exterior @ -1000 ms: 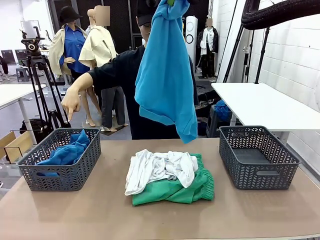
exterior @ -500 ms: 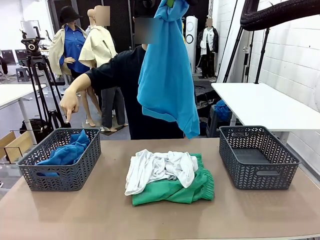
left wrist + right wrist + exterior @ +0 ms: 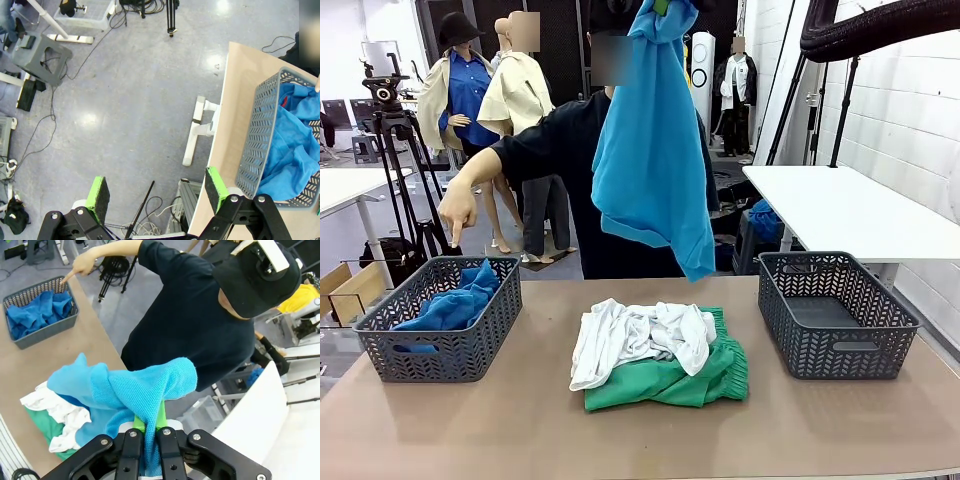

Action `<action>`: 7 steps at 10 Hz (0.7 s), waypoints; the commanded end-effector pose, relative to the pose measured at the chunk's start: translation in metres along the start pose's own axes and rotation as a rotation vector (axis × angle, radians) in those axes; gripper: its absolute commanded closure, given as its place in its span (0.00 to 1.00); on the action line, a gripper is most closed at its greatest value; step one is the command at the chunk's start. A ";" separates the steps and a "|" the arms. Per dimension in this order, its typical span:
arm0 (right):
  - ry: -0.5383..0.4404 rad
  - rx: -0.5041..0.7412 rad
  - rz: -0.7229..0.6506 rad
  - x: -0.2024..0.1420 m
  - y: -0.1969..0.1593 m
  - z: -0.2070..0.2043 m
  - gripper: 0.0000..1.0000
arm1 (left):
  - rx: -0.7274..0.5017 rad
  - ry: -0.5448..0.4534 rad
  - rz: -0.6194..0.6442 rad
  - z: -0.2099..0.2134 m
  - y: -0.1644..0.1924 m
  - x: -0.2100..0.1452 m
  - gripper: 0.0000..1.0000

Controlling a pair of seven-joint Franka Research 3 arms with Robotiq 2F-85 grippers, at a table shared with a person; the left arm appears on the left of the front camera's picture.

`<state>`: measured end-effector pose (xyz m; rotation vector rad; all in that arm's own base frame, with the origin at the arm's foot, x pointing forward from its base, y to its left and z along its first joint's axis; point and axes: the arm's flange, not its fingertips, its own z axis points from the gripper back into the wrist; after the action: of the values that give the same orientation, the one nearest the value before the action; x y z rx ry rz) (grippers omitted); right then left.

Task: Sort the tops and bottoms.
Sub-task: Sort the clothes according to human instructions.

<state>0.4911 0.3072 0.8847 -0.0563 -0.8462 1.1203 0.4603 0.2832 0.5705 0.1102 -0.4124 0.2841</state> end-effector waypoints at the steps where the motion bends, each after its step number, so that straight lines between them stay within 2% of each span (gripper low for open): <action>1: -0.004 -0.004 -0.001 0.000 0.000 0.004 1.00 | 0.001 -0.002 -0.010 0.001 0.002 -0.001 0.00; 2: 0.000 0.000 0.000 0.000 0.000 0.000 1.00 | 0.001 -0.002 -0.010 0.001 0.002 -0.001 0.00; 4: -0.018 0.038 0.075 0.038 -0.009 -0.022 1.00 | 0.001 -0.002 -0.010 0.001 0.002 -0.001 0.00; 5: -0.043 0.038 0.124 0.070 -0.015 -0.033 1.00 | 0.001 -0.002 -0.010 0.001 0.002 -0.001 0.00; 7: -0.152 0.037 0.257 0.136 -0.023 -0.053 1.00 | 0.001 -0.002 -0.010 0.001 0.002 -0.001 0.00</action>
<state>0.5047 0.3741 0.8497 -0.0330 -0.8846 1.3352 0.4606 0.2828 0.5705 0.1102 -0.4124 0.2832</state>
